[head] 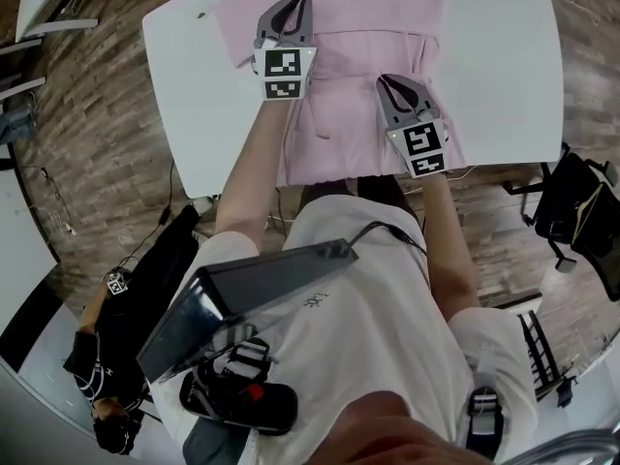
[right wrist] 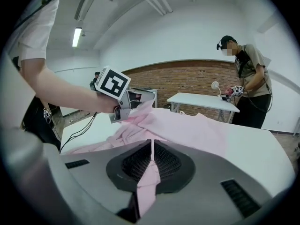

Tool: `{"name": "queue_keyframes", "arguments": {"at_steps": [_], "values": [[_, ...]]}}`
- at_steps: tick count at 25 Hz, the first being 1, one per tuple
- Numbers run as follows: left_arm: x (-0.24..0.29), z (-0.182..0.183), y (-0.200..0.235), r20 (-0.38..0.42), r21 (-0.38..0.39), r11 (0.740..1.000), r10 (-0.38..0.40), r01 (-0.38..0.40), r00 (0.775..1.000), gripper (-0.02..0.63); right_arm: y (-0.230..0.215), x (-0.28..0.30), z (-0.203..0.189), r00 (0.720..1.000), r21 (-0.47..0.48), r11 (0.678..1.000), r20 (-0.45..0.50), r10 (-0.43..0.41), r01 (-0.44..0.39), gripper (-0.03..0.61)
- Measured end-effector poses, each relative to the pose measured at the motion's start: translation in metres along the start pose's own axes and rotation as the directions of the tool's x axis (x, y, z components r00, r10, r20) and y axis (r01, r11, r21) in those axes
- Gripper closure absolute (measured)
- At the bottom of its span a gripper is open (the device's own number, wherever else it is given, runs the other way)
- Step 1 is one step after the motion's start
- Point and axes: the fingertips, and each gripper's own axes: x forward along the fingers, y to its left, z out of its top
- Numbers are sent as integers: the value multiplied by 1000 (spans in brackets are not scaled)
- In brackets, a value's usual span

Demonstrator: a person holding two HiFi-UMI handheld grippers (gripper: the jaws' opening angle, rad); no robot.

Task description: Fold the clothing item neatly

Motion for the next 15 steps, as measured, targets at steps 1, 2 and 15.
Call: {"name": "queue_keyframes", "arguments": {"at_steps": [1, 2, 15], "values": [[6, 1, -7, -3, 8, 1000, -11, 11, 1000, 583, -5, -2, -3, 1000, 5, 1000, -2, -6, 6, 574], [12, 1, -15, -5, 17, 1000, -23, 23, 1000, 583, -10, -5, -5, 1000, 10, 1000, -4, -12, 12, 574], [63, -9, -104, -41, 73, 982, -170, 172, 985, 583, -55, -20, -30, 998, 51, 997, -34, -59, 61, 574]]}}
